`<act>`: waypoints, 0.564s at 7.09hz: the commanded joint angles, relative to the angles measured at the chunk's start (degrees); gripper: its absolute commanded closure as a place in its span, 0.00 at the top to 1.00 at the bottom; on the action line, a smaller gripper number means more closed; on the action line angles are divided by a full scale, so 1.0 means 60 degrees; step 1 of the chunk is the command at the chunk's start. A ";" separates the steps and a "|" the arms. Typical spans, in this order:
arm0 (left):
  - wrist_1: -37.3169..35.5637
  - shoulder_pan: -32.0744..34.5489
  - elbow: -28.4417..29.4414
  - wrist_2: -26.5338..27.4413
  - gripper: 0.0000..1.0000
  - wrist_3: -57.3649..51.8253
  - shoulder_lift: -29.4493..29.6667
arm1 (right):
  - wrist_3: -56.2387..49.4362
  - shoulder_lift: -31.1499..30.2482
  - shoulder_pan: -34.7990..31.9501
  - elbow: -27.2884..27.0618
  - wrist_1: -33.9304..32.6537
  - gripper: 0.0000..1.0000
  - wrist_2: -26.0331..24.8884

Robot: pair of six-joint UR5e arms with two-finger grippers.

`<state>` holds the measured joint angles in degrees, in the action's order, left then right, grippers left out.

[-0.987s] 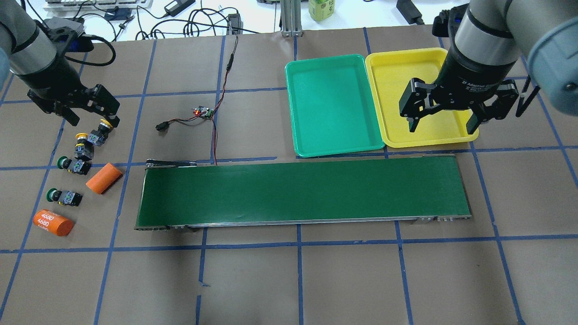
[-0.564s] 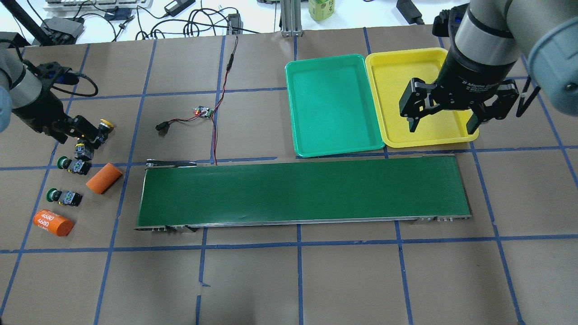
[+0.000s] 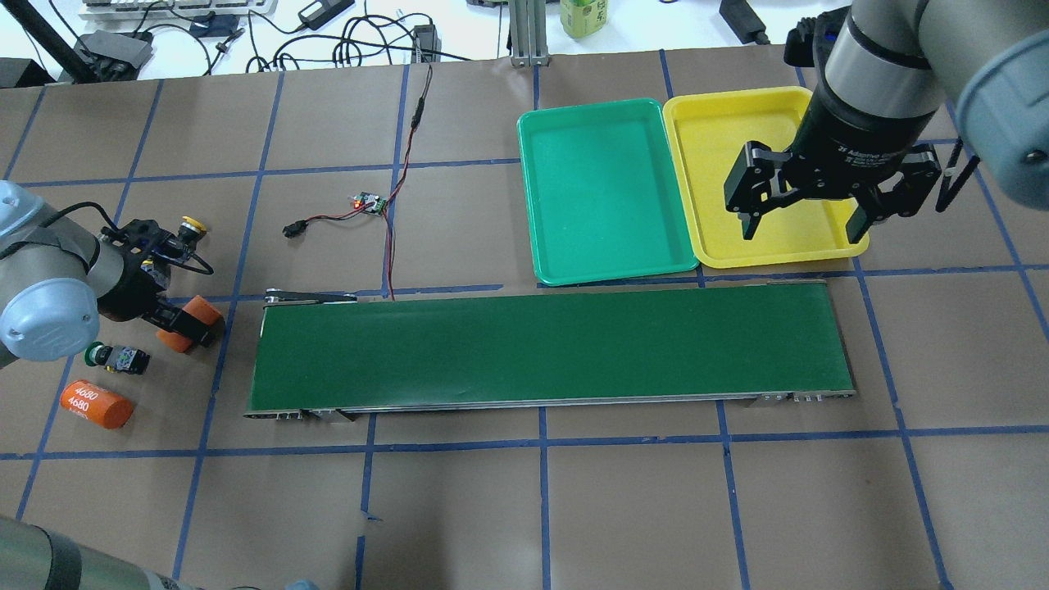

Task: Sort buttons by color to trays
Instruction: 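Grasp the plain orange cylinder from the pile with the left gripper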

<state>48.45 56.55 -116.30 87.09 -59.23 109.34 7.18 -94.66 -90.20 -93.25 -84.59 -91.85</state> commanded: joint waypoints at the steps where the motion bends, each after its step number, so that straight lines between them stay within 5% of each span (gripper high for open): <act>1: -0.0587 0.0009 -0.0040 -0.0029 0.04 -0.1598 0.0160 | 0.0004 0.0000 0.0004 0.0000 0.0006 1.00 0.0000; 4: -0.0140 0.0387 -0.0026 -0.0072 0.00 -0.3863 -0.0787 | 0.0004 0.0000 0.0004 0.0000 -0.0008 1.00 0.0000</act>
<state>45.72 57.57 -116.74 86.72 -78.53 107.22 7.18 -94.66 -90.18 -93.25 -84.57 -91.85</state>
